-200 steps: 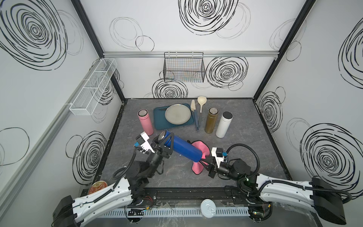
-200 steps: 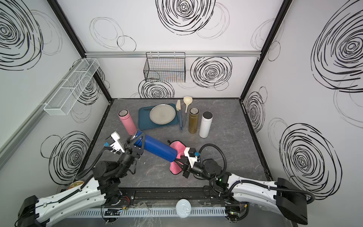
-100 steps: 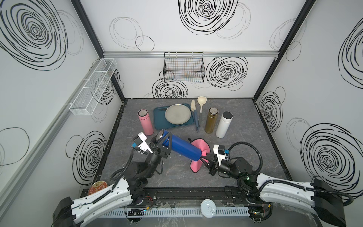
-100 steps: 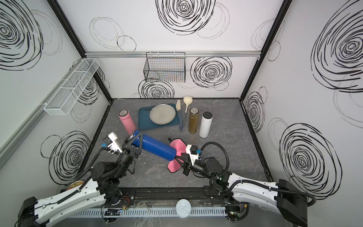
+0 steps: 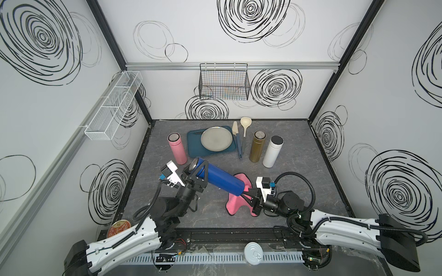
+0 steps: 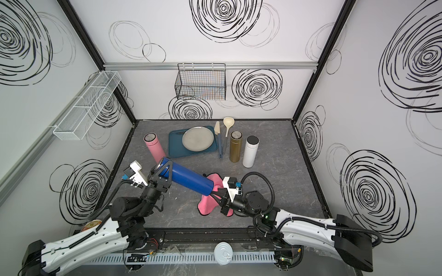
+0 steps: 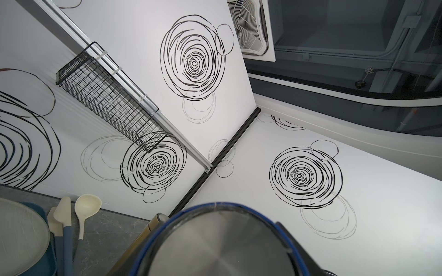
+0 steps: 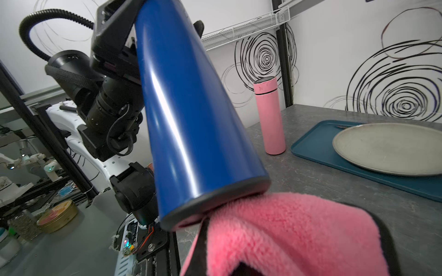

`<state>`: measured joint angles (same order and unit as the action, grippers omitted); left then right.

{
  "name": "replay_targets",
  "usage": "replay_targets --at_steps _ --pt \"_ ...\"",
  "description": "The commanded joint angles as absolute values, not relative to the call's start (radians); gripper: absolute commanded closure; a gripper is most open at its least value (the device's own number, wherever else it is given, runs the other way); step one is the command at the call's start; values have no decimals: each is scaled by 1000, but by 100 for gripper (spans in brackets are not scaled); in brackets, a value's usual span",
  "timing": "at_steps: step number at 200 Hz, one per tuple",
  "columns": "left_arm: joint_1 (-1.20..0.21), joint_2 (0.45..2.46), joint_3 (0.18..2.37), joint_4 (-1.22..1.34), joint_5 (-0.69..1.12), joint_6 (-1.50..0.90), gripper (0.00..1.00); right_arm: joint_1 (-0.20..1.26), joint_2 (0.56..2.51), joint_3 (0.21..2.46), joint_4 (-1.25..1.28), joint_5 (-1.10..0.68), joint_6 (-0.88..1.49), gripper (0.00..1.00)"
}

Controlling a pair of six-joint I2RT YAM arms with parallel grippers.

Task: Wipe the surface of the thermos
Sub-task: Wipe the dirt from the surface of the thermos.

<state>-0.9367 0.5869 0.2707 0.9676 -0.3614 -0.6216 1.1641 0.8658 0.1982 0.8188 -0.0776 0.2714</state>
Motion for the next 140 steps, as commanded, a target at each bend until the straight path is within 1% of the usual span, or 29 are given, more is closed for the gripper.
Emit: replay_targets --at_steps 1,26,38,58,76,100,125,140 --pt "-941 578 299 1031 -348 -626 100 1172 831 254 865 -56 259 100" --pt "-942 568 299 1028 -345 -630 100 1085 811 232 865 -91 317 100" --pt "-941 565 298 1029 -345 -630 100 1072 810 221 881 -121 331 100" --pt "-941 567 296 1028 -354 -626 100 1118 812 232 876 -160 308 100" --pt "-941 571 295 1028 -353 -627 100 1166 806 254 840 -123 268 100" --pt "-942 574 296 1034 -345 -627 100 1159 819 270 823 -69 268 100" --pt "-941 569 296 1031 -353 -623 100 1165 874 318 802 -174 250 100" --pt "-942 566 297 1031 -351 -624 100 1176 868 316 812 -175 248 100"
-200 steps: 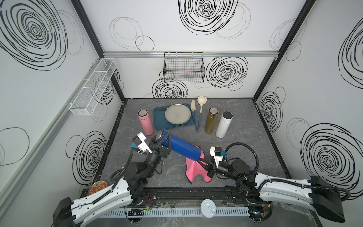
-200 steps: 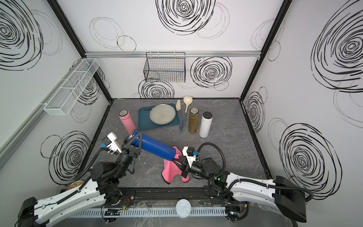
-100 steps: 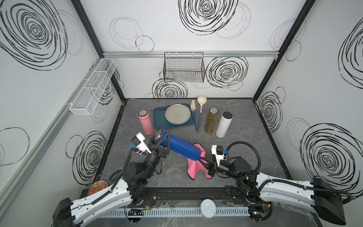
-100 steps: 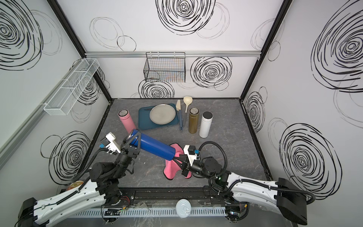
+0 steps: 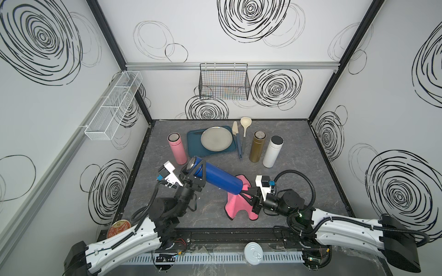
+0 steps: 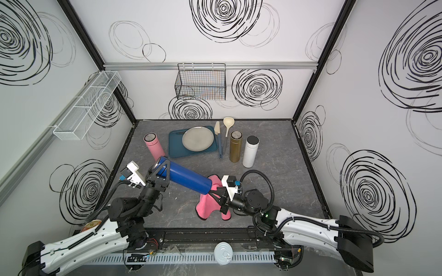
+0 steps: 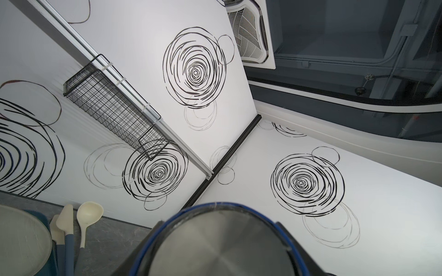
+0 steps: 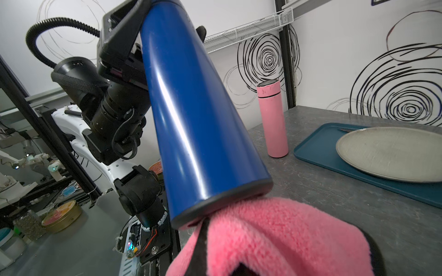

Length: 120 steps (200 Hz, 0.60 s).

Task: Wipe the surface of the thermos
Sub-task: Wipe the dirt from the surface of the thermos.

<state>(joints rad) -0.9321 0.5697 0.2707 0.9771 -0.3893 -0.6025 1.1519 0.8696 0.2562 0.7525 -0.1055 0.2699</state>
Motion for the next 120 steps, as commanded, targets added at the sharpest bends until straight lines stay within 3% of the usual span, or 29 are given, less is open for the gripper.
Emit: replay_targets --at_steps 1,44,94,120 --pt "-942 566 297 1031 -351 -624 100 1176 866 315 814 -173 248 100" --pt "-941 571 295 1031 -353 -621 100 1117 732 247 779 -45 302 100" --pt "-942 594 301 1042 -359 -602 100 1173 870 320 779 -167 253 100" --pt "-942 600 296 1057 -356 -598 100 1189 846 315 797 -192 243 100"
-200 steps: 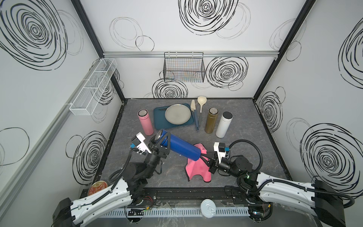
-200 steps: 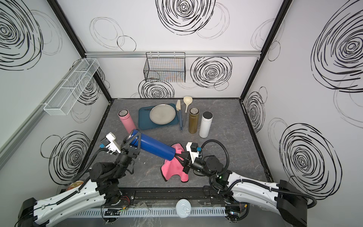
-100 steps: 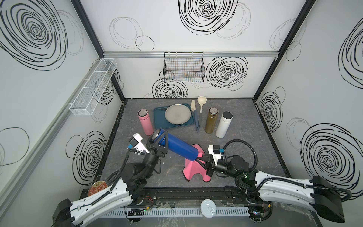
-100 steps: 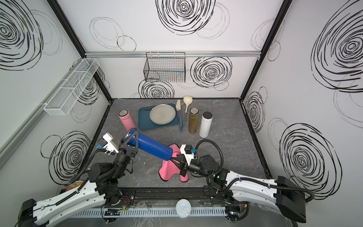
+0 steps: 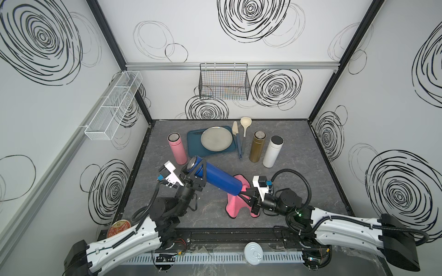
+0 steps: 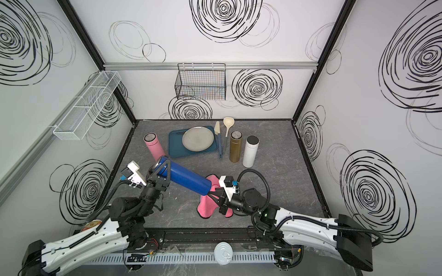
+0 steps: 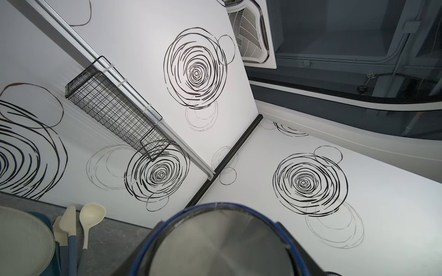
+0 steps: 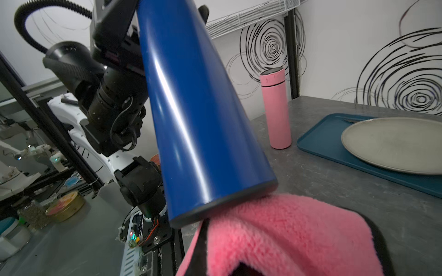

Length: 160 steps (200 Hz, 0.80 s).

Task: Wipe the surface of the thermos
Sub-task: Wipe the dirt from the surface of the thermos, then place the thermos at the center of the board.

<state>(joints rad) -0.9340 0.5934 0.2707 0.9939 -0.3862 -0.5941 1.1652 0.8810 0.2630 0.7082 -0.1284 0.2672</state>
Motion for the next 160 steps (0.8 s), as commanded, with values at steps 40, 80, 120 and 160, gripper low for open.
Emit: replay_targets --at_steps 40,80,120,160 --pt "-942 605 295 1054 -362 -588 100 1116 670 235 743 -55 303 100" --pt "-940 632 350 920 -536 -293 100 1019 614 284 440 241 344 100" --pt "-801 759 380 807 -666 -197 100 877 561 307 214 330 443 100" --pt "-679 837 297 921 -715 -110 100 860 513 312 104 445 468 100"
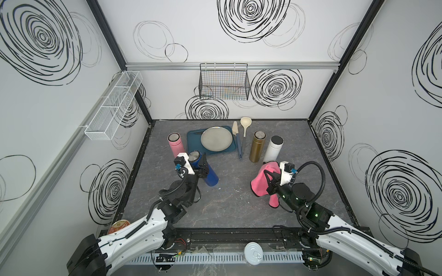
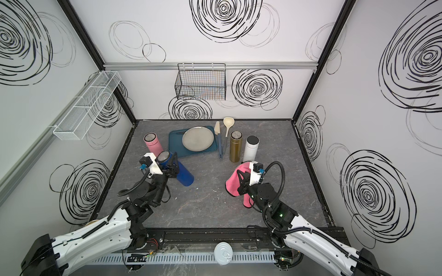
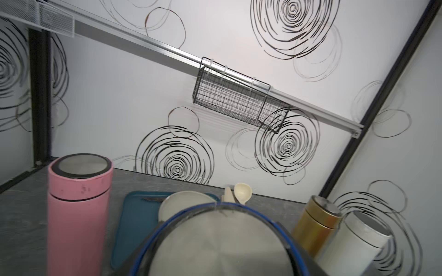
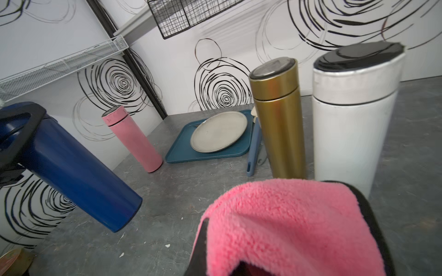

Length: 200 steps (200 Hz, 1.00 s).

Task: Wipe the surface of the thermos
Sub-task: Place the thermos at the center of the board.

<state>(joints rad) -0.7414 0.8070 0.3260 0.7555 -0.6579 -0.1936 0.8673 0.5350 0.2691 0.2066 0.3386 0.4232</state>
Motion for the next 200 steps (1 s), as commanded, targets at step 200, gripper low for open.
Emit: replay_targets --at_steps 200 --pt "-416 1560 394 1625 -535 48 100 876 729 323 -92 496 748 100"
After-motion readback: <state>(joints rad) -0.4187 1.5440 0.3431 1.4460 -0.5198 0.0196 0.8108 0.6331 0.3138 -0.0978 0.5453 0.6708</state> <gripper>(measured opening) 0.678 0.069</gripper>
